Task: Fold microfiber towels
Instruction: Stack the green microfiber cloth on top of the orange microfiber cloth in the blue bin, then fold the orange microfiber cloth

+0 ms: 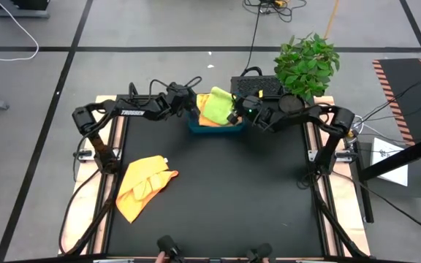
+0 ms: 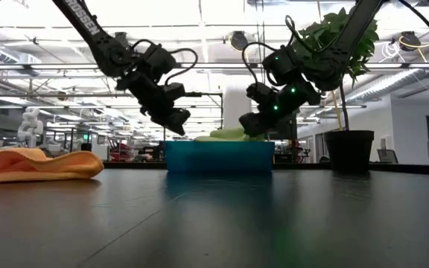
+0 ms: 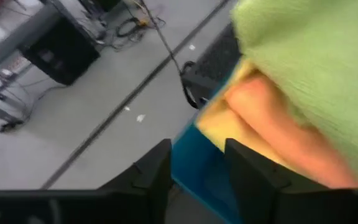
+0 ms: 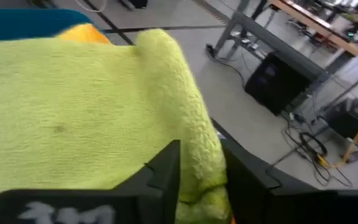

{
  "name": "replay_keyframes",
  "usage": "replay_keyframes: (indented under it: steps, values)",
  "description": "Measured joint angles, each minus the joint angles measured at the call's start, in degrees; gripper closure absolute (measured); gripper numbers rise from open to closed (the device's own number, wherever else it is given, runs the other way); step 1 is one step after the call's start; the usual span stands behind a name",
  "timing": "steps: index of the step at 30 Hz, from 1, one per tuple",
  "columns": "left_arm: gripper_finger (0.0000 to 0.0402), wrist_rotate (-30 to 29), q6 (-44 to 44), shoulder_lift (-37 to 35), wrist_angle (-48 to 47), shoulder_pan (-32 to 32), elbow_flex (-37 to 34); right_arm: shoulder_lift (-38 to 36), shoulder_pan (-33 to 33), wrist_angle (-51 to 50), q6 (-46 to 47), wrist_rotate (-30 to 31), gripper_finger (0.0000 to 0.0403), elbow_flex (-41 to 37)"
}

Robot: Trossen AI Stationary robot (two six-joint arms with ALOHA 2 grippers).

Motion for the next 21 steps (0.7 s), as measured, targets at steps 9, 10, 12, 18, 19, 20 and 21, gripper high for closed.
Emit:
replay_keyframes:
  steps: [9,10,12,18,19,20,21]
  values:
    - [0.0203,1.43,1.81,-6.74,-7.74,-2.65,0.07,-7.07,2.94,-2.09,0.07,-0.74,0.0217,-0.02]
    - [0.0203,2.10,2.01,-8.54,-9.50,-3.14,0.07,-8.75,3.68,-3.18,0.09,-0.76,0.0211,-0.02]
    - [0.0203,3.51,2.26,-12.93,-12.97,-4.28,0.07,-12.60,5.42,-4.31,-0.02,-0.91,0.0203,0.00]
    - [0.0230,8.94,-3.17,-27.56,-25.84,-9.63,0.04,-23.57,13.14,-11.47,2.45,-2.96,0.0200,0.04]
    - [0.0236,10.38,-4.95,-29.73,-26.94,-11.09,-0.47,-24.95,14.74,-12.76,3.73,-4.59,0.0202,0.04]
    - [0.0243,11.78,-5.66,-31.72,-27.16,-12.75,-1.17,-26.11,16.30,-13.87,4.98,-6.72,0.0204,0.04]
    - [0.0251,12.76,-5.70,-33.55,-26.84,-14.59,-1.91,-26.89,17.99,-14.95,6.11,-8.66,0.0206,0.04]
